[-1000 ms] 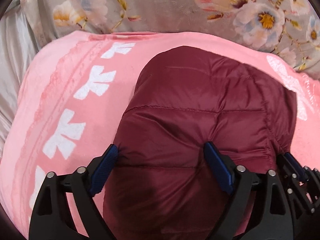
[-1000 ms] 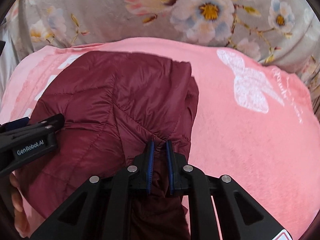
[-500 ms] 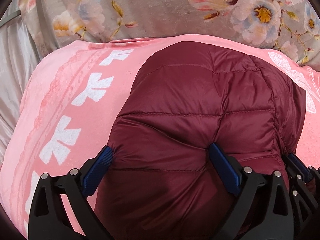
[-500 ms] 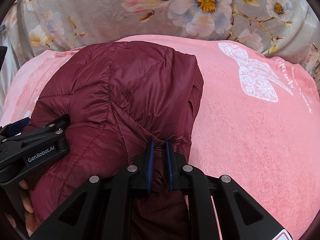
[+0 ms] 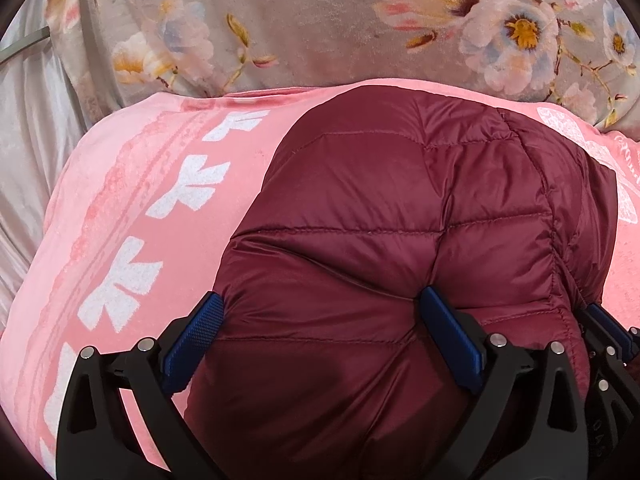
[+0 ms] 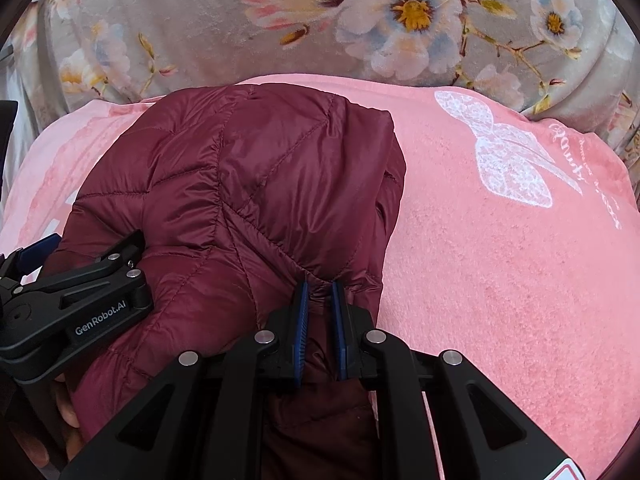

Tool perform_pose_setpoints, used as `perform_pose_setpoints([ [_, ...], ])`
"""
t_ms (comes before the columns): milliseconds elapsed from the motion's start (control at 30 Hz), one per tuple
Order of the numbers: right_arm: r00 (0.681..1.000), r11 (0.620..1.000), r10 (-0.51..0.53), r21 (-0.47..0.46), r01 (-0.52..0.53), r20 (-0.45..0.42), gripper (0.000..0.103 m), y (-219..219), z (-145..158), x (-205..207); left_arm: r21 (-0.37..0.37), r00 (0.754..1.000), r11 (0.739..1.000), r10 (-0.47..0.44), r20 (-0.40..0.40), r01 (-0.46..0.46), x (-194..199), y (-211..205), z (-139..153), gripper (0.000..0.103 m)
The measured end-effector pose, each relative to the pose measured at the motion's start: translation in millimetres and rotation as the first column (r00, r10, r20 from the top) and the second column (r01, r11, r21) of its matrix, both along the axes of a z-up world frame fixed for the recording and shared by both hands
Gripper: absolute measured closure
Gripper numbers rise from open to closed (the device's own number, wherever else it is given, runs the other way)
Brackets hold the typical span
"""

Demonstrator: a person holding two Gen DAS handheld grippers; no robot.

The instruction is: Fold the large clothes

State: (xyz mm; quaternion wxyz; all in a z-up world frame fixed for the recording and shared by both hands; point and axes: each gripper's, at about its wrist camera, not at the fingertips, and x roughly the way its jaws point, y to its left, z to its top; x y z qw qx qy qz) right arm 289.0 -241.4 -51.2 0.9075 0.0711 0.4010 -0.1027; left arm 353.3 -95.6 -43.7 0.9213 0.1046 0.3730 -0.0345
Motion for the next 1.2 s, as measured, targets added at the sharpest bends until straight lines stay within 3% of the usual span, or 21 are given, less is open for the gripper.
perform_pose_setpoints([
  [233, 1.0, 1.0, 0.002, 0.022, -0.002, 0.009, 0.092, -3, 2, -2, -0.01, 1.0, 1.0, 0.001, 0.02, -0.001, -4, 1, -1, 0.006],
  [333, 0.998, 0.997, -0.003, 0.071, 0.0, 0.055, 0.092, -11, 6, -9, -0.039, 1.0, 0.999, -0.002, 0.028, 0.003, -5, 5, 1, 0.006],
  [400, 0.993, 0.996, -0.027, 0.09, 0.016, 0.115, 0.085, -15, 14, -23, -0.053, 0.999, 0.999, -0.007, 0.035, 0.009, -10, 10, 5, 0.006],
  [467, 0.985, 0.997, -0.044, 0.062, 0.034, 0.164, 0.072, -13, 24, -40, -0.076, 0.999, 0.997, -0.017, 0.049, 0.021, -26, 16, 13, 0.006],
  [633, 0.981, 1.0, -0.009, -0.014, 0.012, 0.194, 0.069, 6, 37, -78, -0.083, 0.993, 0.995, -0.046, 0.108, 0.055, -71, 24, 34, 0.006],
  [900, 0.993, 0.999, 0.004, -0.035, 0.0, 0.119, 0.067, 18, 35, -100, -0.051, 0.997, 0.998, -0.041, 0.061, 0.044, -106, 31, 40, 0.006],
  [1200, 1.0, 1.0, -0.007, 0.005, 0.007, 0.026, 0.065, 17, 9, -103, -0.057, 0.996, 0.997, 0.057, -0.064, -0.061, -111, 73, 8, 0.005],
])
